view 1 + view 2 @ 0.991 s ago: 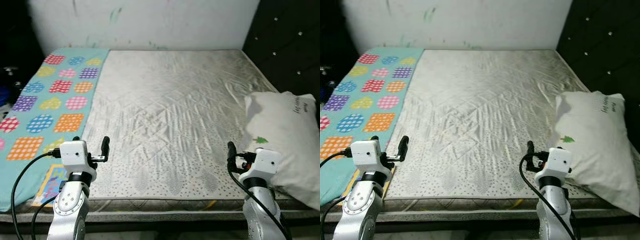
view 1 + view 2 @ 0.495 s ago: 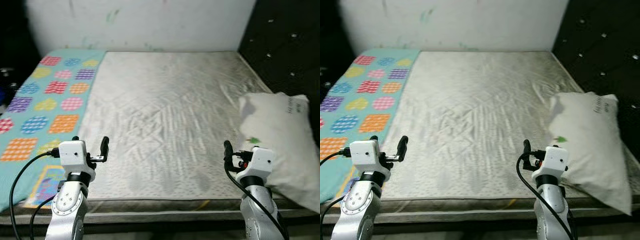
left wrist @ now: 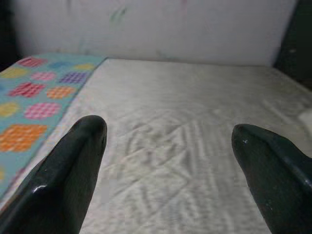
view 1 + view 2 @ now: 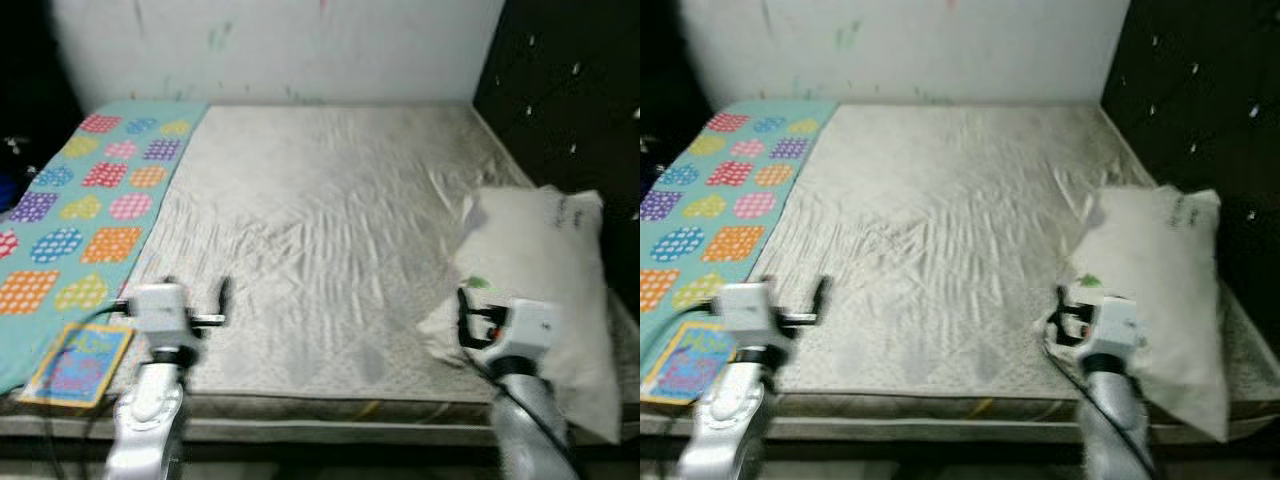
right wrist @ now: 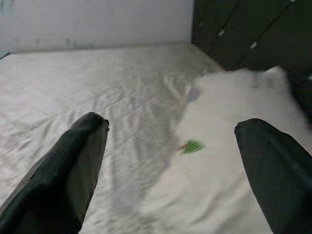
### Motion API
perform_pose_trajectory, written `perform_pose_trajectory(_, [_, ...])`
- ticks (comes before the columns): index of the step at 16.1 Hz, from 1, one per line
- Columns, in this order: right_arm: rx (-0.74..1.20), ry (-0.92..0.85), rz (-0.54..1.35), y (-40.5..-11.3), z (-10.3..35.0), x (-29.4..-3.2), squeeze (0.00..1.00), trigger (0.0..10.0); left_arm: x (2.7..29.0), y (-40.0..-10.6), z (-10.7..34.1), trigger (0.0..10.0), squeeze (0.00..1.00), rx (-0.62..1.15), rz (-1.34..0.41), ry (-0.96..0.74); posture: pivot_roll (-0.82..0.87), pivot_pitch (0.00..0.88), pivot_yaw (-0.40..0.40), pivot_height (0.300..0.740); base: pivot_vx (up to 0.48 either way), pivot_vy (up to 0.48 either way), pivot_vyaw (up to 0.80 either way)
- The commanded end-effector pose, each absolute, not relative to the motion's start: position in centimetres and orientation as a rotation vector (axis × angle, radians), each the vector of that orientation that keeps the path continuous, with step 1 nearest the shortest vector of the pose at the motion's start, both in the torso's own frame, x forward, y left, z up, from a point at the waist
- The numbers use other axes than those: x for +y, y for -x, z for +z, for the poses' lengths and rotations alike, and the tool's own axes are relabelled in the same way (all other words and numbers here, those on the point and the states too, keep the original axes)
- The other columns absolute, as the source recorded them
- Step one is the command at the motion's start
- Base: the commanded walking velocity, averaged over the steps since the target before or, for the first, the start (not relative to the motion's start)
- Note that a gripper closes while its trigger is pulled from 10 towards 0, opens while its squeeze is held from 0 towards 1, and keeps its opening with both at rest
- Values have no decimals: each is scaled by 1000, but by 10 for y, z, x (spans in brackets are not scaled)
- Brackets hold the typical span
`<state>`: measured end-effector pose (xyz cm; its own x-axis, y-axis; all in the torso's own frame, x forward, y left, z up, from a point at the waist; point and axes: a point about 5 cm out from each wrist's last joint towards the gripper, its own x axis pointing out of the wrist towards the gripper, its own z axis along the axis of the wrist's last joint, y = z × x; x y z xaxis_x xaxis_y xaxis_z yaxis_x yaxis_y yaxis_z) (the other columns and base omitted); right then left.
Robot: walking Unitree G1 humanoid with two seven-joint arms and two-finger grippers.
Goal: Clean up the room
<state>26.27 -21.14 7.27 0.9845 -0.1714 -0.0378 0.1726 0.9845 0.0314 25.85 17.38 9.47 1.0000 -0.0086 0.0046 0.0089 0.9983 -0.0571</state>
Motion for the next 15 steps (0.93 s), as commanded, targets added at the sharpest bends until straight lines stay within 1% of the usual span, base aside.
perform_pose_trajectory(1, [29,-56,-165,-265,74,-205,0,10000,185,-258,95,10000,0,-3,19,40,-61,61,11,740,0,-304,0])
perform_pose_trajectory(9, [33,-55,-162,-267,74,-205,0,10000,184,-259,96,10000,0,-7,19,41,-63,59,10,740,0,-292,0])
perform_pose_trajectory(12, [37,-55,-161,-268,73,-205,0,10000,182,-260,99,10000,0,-35,3,66,-65,58,9,740,0,0,0])
perform_pose_trajectory(15, [38,-57,-161,-268,73,-205,0,10000,179,-259,102,10000,0,-55,-25,76,-66,57,10,740,322,0,0])
